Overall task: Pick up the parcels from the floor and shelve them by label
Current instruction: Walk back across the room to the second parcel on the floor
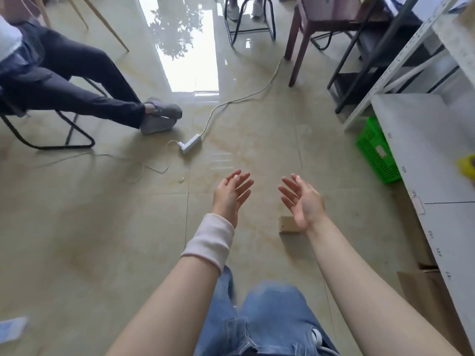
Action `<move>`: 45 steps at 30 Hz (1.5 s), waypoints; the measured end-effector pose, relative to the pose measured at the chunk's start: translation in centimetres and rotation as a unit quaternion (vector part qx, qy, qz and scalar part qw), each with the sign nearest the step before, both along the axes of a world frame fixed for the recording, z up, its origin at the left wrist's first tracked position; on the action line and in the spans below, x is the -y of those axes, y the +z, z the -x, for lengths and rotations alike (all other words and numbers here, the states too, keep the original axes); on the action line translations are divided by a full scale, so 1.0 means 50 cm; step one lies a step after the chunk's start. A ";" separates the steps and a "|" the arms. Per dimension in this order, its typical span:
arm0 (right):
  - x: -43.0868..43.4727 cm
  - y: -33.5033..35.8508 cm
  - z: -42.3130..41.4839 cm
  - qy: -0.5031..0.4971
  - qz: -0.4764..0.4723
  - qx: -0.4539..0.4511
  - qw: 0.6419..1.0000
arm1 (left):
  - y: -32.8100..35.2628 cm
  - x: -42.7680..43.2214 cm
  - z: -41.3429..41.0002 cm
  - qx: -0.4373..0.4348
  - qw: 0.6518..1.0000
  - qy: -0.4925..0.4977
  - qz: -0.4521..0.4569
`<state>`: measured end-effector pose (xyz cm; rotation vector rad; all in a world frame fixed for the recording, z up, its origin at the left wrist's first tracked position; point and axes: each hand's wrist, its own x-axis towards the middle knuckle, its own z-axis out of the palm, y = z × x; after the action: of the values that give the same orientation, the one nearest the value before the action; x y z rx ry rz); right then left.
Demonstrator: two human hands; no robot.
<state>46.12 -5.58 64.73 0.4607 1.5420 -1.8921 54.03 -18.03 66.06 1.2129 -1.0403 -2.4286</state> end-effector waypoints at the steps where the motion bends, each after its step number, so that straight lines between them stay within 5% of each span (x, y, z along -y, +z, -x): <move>1: 0.028 0.001 0.024 -0.013 0.000 0.002 1.000 | 0.000 0.033 0.032 0.001 1.000 -0.013 0.001; 13: 0.156 -0.019 0.410 -0.217 0.007 0.005 0.976 | -0.025 0.207 0.537 -0.019 0.981 -0.192 0.008; 27: 0.127 0.010 0.883 -0.414 0.003 0.003 0.910 | -0.008 0.125 1.138 -0.016 0.916 -0.402 0.010; 32: 0.097 0.003 1.001 -0.547 0.016 -0.020 0.837 | -0.005 0.058 1.316 -0.039 0.848 -0.529 0.011; 37: 0.098 0.019 1.063 -0.699 0.038 -0.024 0.714 | -0.001 0.000 1.432 -0.025 0.751 -0.660 -0.004; 45: 0.089 0.030 0.995 -0.837 0.017 -0.013 0.547 | -0.008 -0.131 1.407 0.014 0.580 -0.814 -0.025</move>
<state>-3.62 -10.01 66.22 2.5601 0.7439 -3.0273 -16.30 -11.47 65.66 -0.1958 -3.0089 -3.3226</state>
